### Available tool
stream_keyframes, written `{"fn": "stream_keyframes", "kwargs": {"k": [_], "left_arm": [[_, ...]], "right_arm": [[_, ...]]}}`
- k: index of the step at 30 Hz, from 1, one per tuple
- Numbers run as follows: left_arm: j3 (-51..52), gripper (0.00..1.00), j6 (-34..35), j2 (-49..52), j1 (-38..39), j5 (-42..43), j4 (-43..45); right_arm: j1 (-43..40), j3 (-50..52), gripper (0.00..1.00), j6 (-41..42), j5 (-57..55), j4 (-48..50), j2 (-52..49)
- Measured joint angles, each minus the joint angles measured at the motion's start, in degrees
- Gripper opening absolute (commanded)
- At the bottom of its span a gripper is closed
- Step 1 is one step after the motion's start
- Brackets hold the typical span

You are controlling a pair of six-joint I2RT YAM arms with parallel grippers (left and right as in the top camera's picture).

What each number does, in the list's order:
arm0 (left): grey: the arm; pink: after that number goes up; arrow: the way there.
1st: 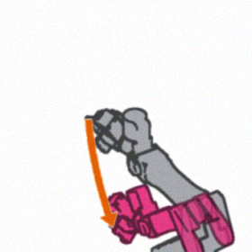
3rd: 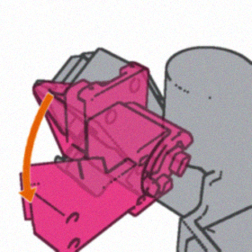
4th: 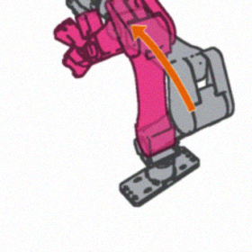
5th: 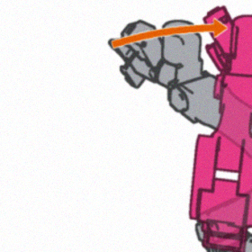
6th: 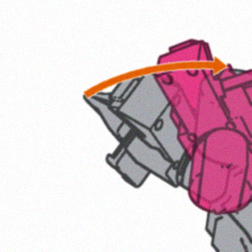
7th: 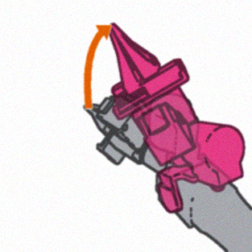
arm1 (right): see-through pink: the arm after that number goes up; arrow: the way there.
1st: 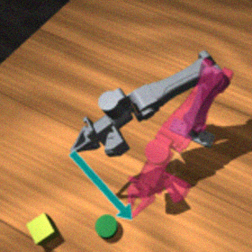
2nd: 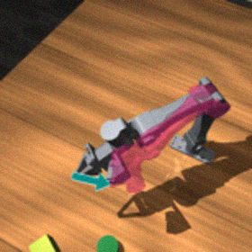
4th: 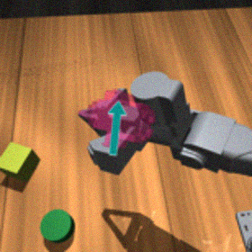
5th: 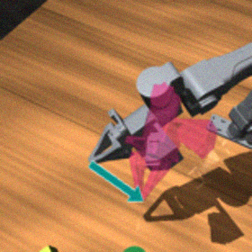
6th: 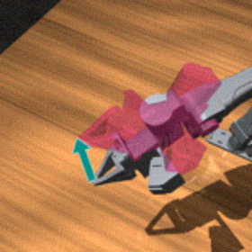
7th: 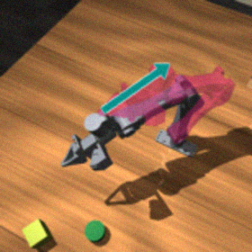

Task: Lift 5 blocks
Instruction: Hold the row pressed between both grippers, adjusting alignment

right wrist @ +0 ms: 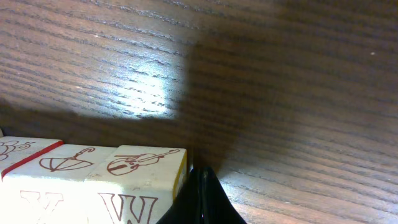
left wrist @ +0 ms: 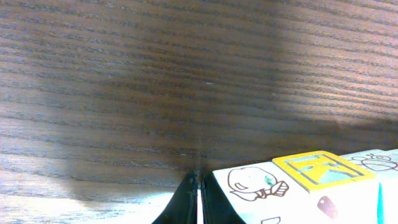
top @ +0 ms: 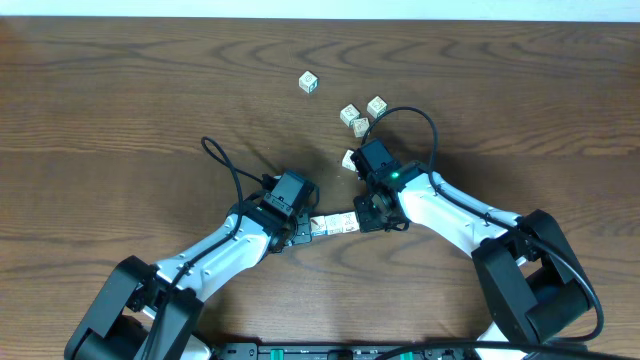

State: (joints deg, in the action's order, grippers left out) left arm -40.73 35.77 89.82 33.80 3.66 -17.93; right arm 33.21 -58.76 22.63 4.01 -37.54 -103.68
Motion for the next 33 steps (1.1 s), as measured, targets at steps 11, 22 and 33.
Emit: {"fn": "stream_keyframes", "kwargs": {"k": [11, 22, 33], "left_arm": [[0.63, 0.07, 0.00, -0.68, 0.02, 0.46, 0.13], [0.63, 0.07, 0.00, -0.81, 0.07, 0.52, -0.04], [0.74, 0.07, 0.04, -2.38, 0.07, 0.48, -0.26]], "right_arm": [[0.26, 0.22, 0.01, 0.28, 0.04, -0.37, 0.24], [0.52, 0.87, 0.01, 0.42, 0.20, -0.74, 0.87], [0.52, 1.01, 0.01, 1.31, -0.07, -0.83, 1.09]]}}
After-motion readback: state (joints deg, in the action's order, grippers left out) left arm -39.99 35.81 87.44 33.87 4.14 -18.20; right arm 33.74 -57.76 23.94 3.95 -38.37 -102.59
